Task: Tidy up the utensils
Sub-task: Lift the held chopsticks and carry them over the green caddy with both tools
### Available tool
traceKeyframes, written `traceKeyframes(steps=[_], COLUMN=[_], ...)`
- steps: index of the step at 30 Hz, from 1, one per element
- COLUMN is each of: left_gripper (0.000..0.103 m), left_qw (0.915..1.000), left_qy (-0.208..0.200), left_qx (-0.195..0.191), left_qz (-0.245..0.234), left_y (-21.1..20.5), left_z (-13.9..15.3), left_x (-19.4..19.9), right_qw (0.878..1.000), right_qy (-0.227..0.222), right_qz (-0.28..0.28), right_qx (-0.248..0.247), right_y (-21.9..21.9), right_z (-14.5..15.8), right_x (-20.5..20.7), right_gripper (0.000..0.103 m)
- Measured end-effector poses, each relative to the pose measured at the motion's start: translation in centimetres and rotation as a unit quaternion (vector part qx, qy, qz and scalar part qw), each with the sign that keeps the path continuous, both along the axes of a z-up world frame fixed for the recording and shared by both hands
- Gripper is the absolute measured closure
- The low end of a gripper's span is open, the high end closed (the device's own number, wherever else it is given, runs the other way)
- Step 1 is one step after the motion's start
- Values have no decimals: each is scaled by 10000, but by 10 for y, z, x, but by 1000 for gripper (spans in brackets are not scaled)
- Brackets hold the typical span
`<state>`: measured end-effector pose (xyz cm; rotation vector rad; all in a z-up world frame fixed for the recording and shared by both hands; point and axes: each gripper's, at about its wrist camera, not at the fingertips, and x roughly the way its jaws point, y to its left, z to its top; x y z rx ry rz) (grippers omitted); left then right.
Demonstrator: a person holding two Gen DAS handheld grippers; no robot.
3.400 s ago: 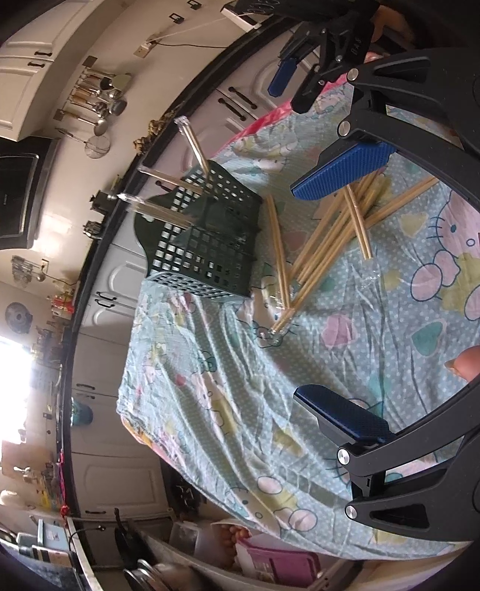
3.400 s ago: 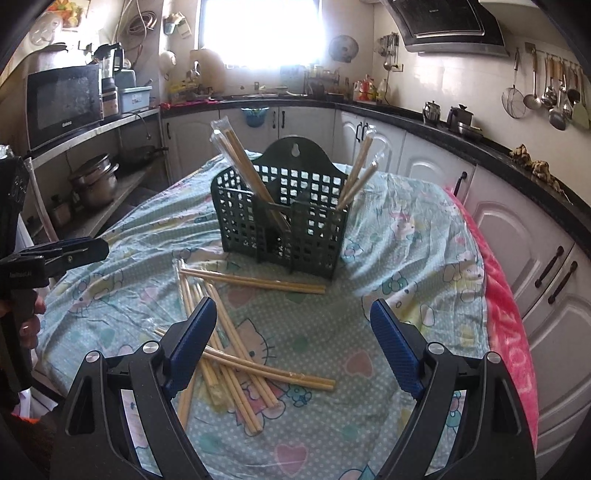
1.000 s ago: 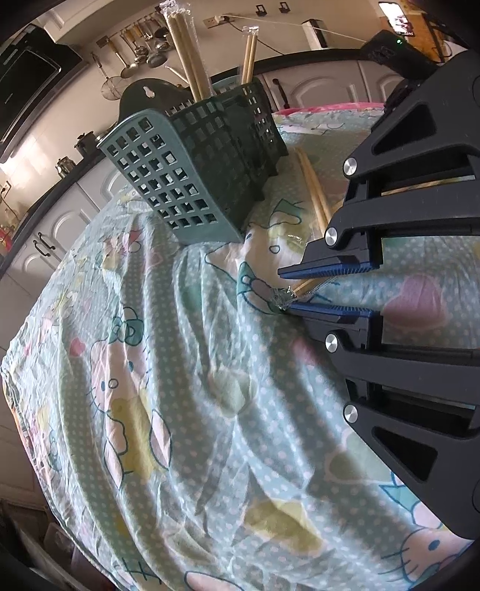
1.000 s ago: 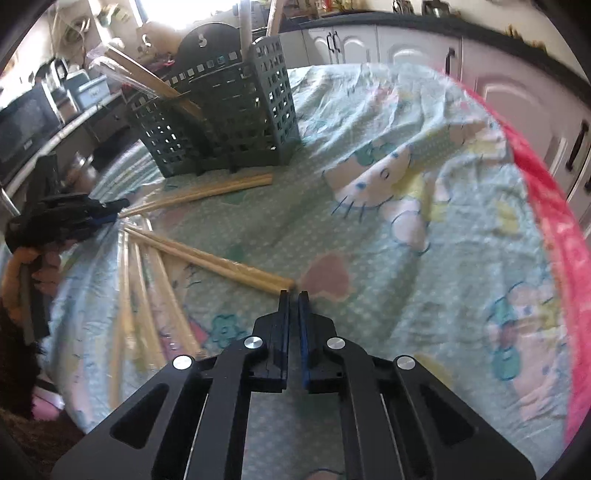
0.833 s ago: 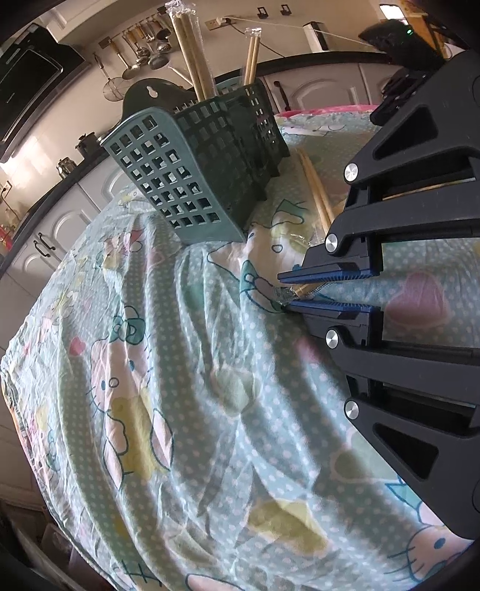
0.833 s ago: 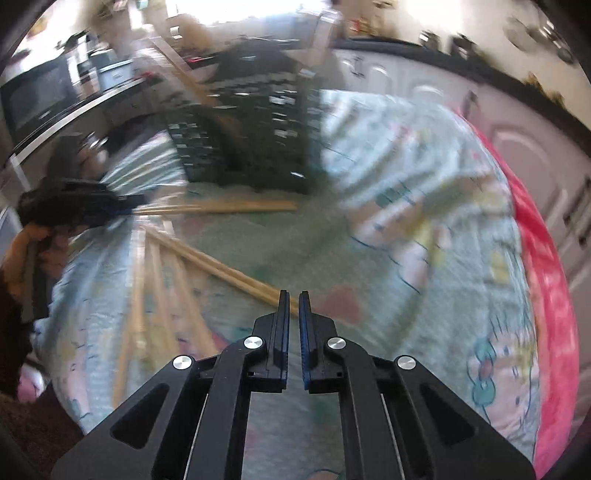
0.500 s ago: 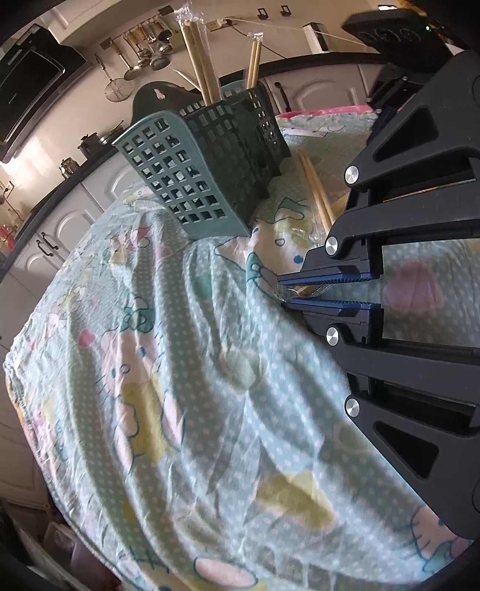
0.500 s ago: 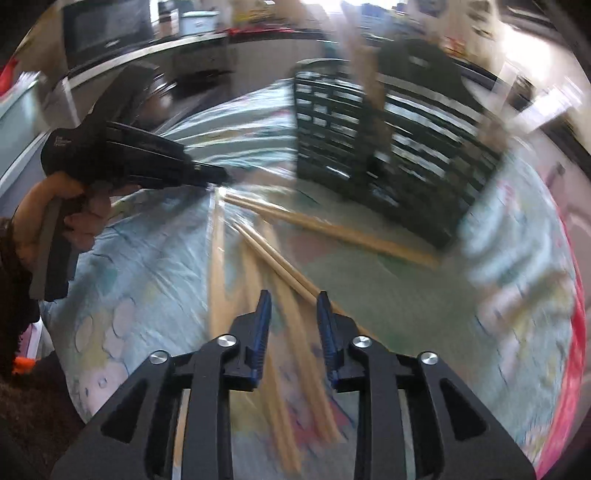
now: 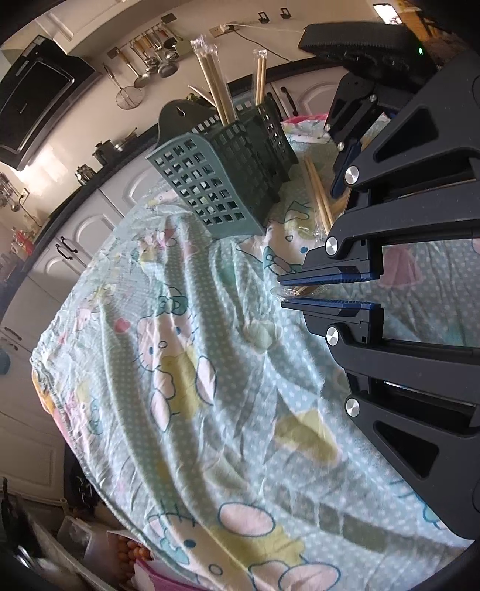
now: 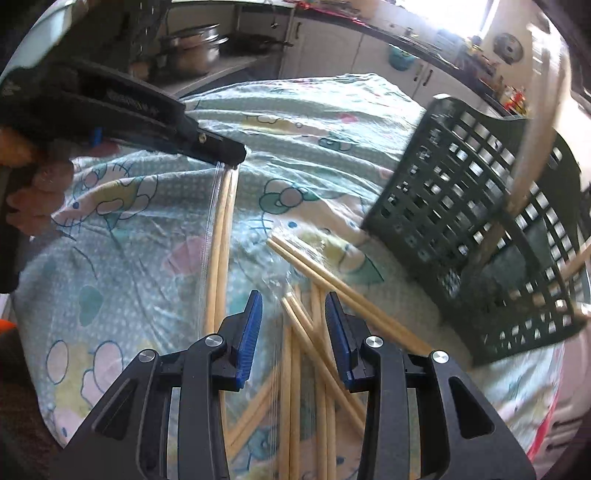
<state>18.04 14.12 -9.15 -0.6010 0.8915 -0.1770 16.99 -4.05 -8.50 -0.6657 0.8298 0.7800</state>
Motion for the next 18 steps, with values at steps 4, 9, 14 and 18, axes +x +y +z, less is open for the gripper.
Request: traceKeyframes(steps=[4, 9, 14, 18], left_gripper=[99, 99, 100, 100], left_qw=[10000, 9998, 9992, 9978], left_qy=[-71, -187, -396, -631], left_qx=[-27, -68, -51, -5], left_qz=[37, 37, -66, -192], left_y=[4, 5, -3, -15], left_z=[6, 16, 35, 55], left_x=[-5, -9, -12, -16], right_qw=[9999, 9999, 9990, 9960], right_qy=[-13, 28, -23, -126], right_qz=[97, 94, -116, -338], right_qx=[-89, 85, 440, 815], right_y=[9, 10, -10, -29], right_z=[-3, 2, 25, 48], right_x=[4, 6, 4, 3], right_gripper=[86, 93, 95, 96])
